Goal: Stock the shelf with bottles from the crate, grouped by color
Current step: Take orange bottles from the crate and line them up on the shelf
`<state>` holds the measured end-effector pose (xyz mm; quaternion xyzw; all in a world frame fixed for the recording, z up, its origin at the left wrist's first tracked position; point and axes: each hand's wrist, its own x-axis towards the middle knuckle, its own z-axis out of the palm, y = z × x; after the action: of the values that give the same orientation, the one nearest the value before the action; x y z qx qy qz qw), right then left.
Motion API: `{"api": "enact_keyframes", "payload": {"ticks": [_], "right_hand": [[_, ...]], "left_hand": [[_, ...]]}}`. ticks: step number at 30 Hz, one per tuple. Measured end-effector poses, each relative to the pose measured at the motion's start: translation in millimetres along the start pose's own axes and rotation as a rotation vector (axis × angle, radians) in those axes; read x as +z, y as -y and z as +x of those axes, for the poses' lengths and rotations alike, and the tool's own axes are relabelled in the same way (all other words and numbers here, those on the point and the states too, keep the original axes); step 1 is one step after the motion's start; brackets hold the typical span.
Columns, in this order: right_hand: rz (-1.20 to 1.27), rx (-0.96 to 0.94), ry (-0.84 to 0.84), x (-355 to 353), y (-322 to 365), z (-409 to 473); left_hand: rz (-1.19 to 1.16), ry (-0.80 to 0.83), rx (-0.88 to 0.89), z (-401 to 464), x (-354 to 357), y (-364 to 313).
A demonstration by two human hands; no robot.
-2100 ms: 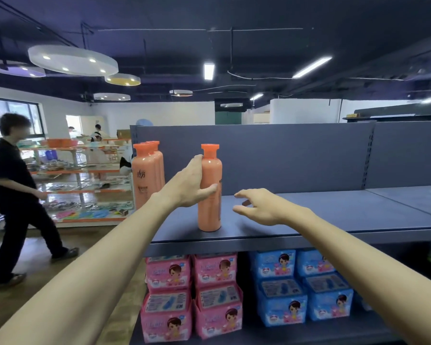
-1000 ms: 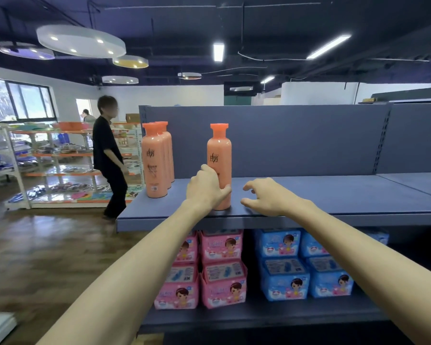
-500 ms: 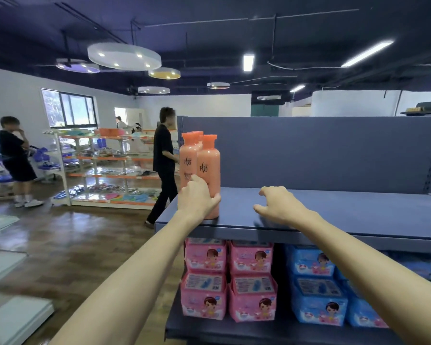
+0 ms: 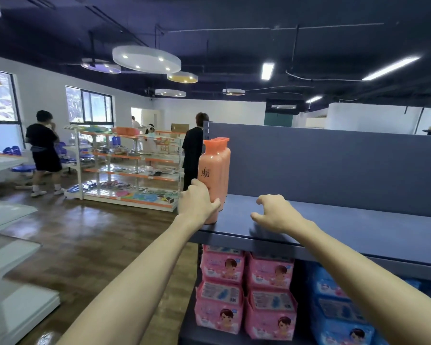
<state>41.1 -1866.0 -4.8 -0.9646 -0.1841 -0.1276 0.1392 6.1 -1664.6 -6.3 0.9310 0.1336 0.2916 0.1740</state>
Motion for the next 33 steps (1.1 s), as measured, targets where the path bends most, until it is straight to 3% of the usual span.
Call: {"api": "enact_keyframes", "payload": {"ticks": [21,33], "right_hand": [[-0.052,0.079,-0.012,9,-2,0],[-0.025,0.104,-0.04,-6,-2,-12]], "left_hand": [[-0.001,-0.035,0.055,16,15,4],[0.43,0.003,0.298,1,-4,9]]}}
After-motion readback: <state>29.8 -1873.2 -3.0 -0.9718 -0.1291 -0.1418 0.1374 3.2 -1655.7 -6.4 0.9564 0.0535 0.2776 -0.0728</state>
